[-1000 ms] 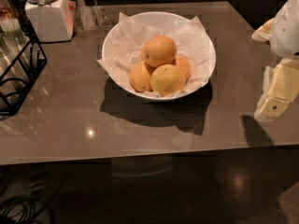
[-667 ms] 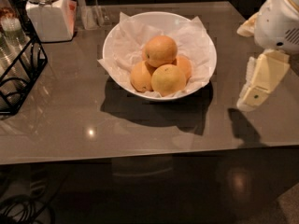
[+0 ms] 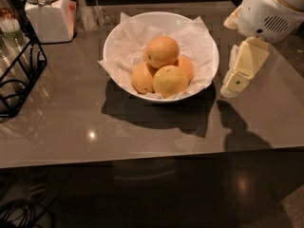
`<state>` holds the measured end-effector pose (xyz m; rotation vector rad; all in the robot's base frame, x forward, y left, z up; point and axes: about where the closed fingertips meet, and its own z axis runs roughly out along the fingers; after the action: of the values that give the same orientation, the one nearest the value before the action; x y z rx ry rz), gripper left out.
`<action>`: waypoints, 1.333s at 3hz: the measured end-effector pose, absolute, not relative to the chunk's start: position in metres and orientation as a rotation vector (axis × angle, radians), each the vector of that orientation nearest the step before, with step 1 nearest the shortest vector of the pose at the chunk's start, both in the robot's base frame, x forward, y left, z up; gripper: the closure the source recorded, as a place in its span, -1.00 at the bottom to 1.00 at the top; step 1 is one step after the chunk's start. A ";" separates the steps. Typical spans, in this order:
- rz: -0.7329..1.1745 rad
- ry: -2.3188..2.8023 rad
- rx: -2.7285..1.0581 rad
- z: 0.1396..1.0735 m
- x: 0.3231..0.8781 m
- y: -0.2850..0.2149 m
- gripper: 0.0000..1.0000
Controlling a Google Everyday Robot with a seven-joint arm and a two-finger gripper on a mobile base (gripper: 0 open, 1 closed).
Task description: Pick orange from white bowl
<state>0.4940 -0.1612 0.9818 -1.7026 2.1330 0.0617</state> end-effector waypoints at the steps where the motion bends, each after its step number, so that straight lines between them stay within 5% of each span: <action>1: 0.127 2.101 -1.648 0.982 0.501 -0.152 -1.00; 4: 0.463 1.933 -1.687 0.970 0.565 -0.043 -1.00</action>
Offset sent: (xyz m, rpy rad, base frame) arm 0.0626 0.0905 0.0056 0.3177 0.0029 0.0996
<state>0.5652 -0.0433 0.9700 -1.6866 1.9333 0.4631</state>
